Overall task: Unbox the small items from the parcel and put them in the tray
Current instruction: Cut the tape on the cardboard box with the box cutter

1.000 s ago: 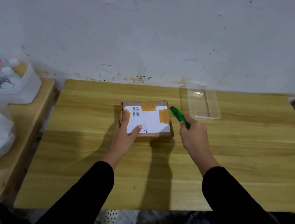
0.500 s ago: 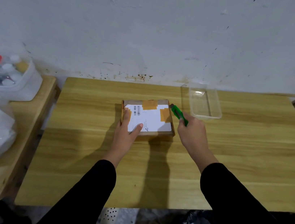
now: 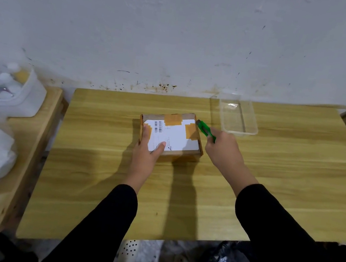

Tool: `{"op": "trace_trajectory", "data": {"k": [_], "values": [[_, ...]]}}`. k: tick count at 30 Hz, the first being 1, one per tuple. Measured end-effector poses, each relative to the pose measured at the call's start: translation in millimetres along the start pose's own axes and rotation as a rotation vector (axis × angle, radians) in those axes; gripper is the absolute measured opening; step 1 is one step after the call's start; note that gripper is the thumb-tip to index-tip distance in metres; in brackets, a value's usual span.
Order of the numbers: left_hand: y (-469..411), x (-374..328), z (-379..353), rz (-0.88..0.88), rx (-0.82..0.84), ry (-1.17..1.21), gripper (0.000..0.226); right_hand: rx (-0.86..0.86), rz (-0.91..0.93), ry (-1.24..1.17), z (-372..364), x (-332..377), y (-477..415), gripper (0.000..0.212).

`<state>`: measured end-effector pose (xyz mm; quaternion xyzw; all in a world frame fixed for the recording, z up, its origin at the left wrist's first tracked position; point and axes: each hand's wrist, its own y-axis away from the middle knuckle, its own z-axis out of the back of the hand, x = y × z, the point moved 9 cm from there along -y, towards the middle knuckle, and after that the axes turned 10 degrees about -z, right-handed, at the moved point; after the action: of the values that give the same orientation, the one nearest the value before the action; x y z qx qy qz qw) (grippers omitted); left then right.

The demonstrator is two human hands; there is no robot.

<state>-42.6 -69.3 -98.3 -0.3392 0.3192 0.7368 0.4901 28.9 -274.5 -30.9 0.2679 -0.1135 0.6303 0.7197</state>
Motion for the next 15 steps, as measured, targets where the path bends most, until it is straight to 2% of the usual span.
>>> {"op": "trace_trajectory", "data": {"k": [5,15], "values": [[3.8,-4.0,1.0,0.028,0.002,-0.071,0.071,0.037,-0.007,0.044,4.1,0.6,-0.3,0.024],[5.8,-4.0,-1.2,0.06,0.018,-0.046,0.071,0.002,0.008,0.071,4.0,-11.1,20.9,0.025]]}}
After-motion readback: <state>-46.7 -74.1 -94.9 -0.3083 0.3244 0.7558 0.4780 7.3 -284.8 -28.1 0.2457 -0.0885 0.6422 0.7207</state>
